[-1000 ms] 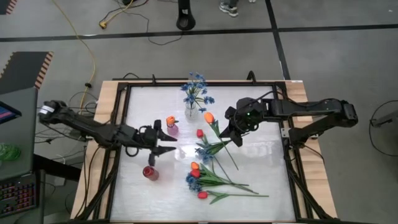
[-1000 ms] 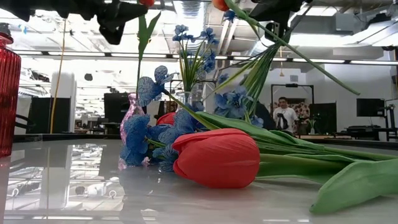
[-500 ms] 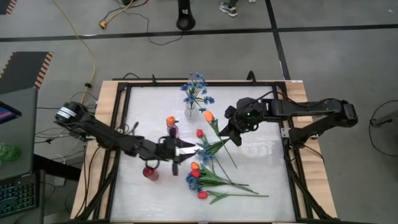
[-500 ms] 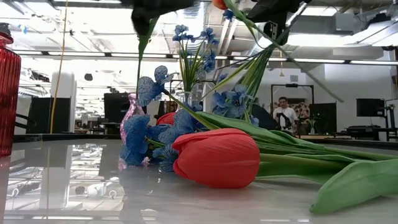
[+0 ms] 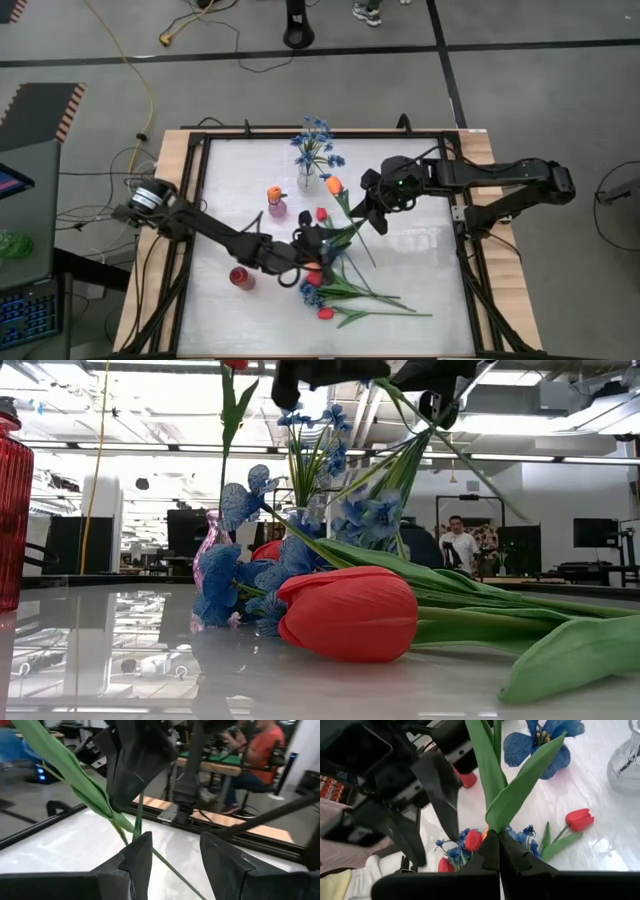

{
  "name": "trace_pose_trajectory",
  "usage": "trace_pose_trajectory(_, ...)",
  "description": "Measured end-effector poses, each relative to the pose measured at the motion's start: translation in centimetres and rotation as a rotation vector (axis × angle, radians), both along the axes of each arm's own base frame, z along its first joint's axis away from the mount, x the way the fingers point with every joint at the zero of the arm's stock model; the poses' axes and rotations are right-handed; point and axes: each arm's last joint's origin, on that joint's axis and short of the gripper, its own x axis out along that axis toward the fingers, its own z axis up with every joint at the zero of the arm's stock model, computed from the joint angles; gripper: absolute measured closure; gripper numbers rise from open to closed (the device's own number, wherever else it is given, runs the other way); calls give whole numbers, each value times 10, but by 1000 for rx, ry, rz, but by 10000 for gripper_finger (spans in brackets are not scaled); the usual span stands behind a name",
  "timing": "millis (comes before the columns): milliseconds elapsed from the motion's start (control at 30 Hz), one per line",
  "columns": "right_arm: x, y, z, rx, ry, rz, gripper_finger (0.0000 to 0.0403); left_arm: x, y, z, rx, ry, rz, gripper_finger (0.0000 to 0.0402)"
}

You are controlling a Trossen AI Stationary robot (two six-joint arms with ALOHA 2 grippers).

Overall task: Sort flowers into vase by color
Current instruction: Put the top orange tulip into the purple vase

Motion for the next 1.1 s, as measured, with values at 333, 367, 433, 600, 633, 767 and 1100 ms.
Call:
trace_pose_trajectory(333,1,0,2,-1,-21,1,382,9,10,-9,-101,-6,108,248)
trace_pose_trajectory(367,1,0,2,-1,-21,1,382,9,11,-9,-104,-8,108,248)
trace_pose_trajectory(433,1,0,2,-1,-23,1,382,10,14,-9,-109,-9,109,248)
trace_pose_trajectory(600,3,0,5,-2,-61,0,382,12,21,-10,-119,-6,118,248)
trace_pose_trajectory(633,4,0,6,-3,-73,1,382,13,22,-10,-122,-6,110,248)
trace_pose_trajectory(767,5,0,8,-4,-94,1,382,14,24,-10,-140,-8,93,248)
trace_pose_trajectory(1100,5,0,9,-4,-104,1,382,14,25,-10,-147,-11,95,248)
